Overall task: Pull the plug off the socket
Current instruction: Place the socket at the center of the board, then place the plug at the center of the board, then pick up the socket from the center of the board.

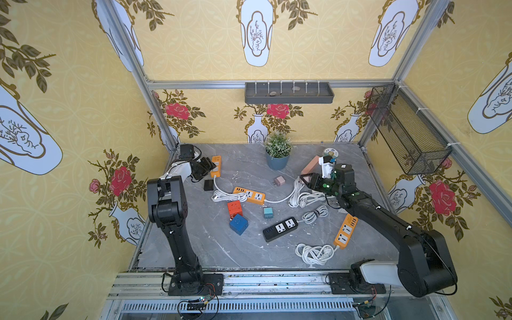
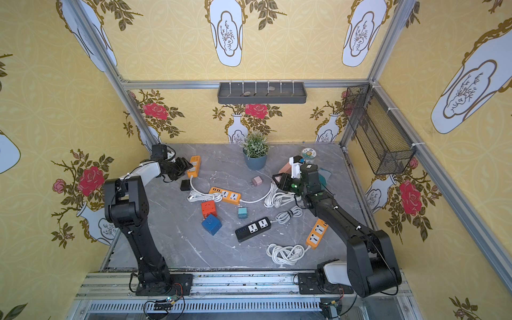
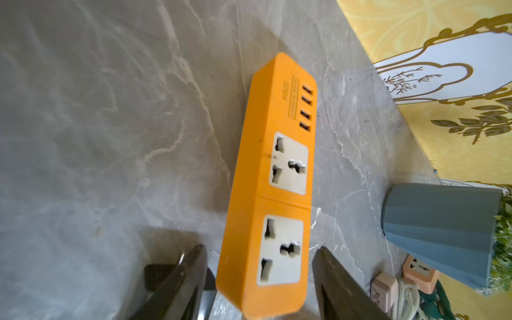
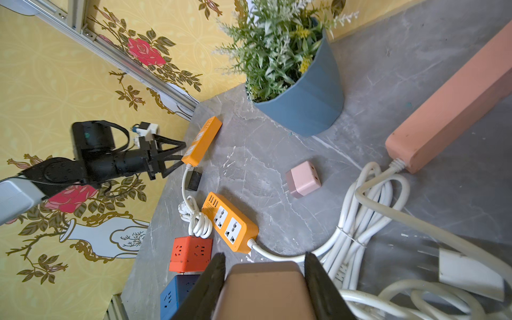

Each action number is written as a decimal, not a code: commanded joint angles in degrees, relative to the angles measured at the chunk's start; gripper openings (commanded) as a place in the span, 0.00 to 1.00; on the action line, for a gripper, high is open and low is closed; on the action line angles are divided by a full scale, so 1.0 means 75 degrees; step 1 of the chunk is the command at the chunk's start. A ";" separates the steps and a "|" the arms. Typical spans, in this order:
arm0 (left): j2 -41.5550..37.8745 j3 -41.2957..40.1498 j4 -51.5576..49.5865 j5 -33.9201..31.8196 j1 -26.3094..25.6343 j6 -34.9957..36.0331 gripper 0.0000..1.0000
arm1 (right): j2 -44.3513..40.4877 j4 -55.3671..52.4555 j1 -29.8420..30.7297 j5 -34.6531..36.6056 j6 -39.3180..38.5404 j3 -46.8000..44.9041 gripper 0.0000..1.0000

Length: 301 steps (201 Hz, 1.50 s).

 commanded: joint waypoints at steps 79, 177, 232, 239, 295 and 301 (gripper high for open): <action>-0.4434 -0.2831 0.0422 -0.1134 -0.0803 0.1158 0.68 | 0.3499 -0.1723 0.1619 0.0003 -0.0329 0.2576 0.30; -0.7621 -0.5617 0.1744 -0.1327 -0.2182 -0.0366 0.67 | 0.6171 -0.3541 0.2279 0.1662 0.0056 0.5736 0.50; -0.7554 -0.5527 0.2489 -0.0444 -0.2249 -0.1208 0.67 | 0.5008 -0.3618 0.2322 0.2302 -0.0792 0.5791 0.72; -0.7521 -0.5452 0.2533 -0.0373 -0.2296 -0.1191 0.67 | 0.4647 -0.3540 0.2318 0.2505 -0.0940 0.5591 0.72; -0.7134 -0.4901 0.2857 -0.0097 -0.2965 -0.0469 0.67 | 0.1226 -0.2198 0.1824 0.4245 -0.1354 0.2662 0.72; -0.7033 -0.4828 0.2857 -0.0151 -0.3086 -0.0350 0.67 | 0.0939 -0.2071 0.1557 0.4169 -0.1193 0.2339 0.72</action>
